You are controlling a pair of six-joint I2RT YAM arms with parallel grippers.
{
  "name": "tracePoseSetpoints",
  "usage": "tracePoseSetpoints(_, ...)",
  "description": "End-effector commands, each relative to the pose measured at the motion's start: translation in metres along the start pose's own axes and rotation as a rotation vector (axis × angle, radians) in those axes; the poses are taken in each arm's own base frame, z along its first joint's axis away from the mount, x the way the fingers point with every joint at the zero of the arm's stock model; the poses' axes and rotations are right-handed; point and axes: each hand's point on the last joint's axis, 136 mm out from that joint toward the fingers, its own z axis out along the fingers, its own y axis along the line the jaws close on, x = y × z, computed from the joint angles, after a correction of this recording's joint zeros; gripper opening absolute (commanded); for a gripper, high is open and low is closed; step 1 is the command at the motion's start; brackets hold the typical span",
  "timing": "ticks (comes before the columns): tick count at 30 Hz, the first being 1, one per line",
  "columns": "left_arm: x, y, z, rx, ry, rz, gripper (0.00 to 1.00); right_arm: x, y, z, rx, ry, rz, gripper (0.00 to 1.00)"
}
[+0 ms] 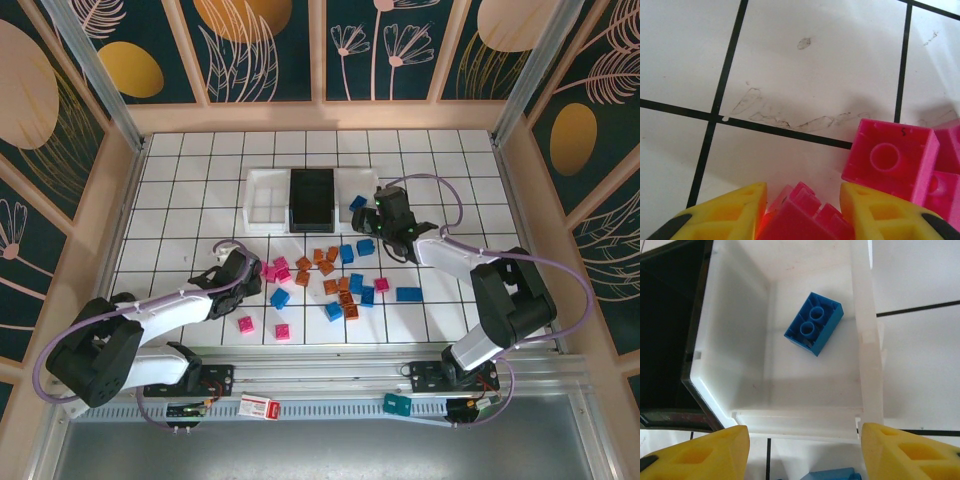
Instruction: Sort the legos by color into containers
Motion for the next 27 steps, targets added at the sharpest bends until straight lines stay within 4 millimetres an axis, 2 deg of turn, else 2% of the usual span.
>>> tracePoseSetpoints(1, -0.011, -0.011, -0.007, 0.045, -0.027, -0.015, 0.32, -0.005, 0.002, -0.009, -0.011, -0.037, 0.023, 0.61)
tracePoseSetpoints(5, -0.019, -0.016, -0.018, 0.063, -0.039, -0.015, 0.29, -0.003, 0.0, -0.014, -0.015, -0.041, 0.025, 0.61)
tracePoseSetpoints(8, -0.033, -0.027, -0.034, 0.103, -0.064, -0.017, 0.27, -0.003, 0.001, -0.02, -0.024, -0.048, 0.028, 0.61)
tracePoseSetpoints(11, -0.058, -0.046, -0.052, 0.15, -0.111, -0.011, 0.26, -0.003, 0.003, -0.025, -0.038, -0.053, 0.034, 0.61)
tracePoseSetpoints(14, -0.087, -0.069, -0.059, 0.167, -0.152, 0.008, 0.27, -0.001, 0.003, -0.027, -0.048, -0.05, 0.045, 0.61)
tracePoseSetpoints(17, -0.121, -0.083, -0.052, 0.113, -0.206, 0.035, 0.27, 0.002, 0.002, -0.029, -0.05, -0.043, 0.052, 0.61)
tracePoseSetpoints(22, -0.177, -0.095, -0.019, 0.094, -0.219, -0.011, 0.26, 0.006, -0.004, -0.036, -0.031, -0.038, 0.048, 0.61)
tracePoseSetpoints(27, -0.21, -0.096, 0.011, 0.041, -0.211, -0.021, 0.23, 0.007, -0.008, -0.045, -0.021, -0.047, 0.045, 0.61)
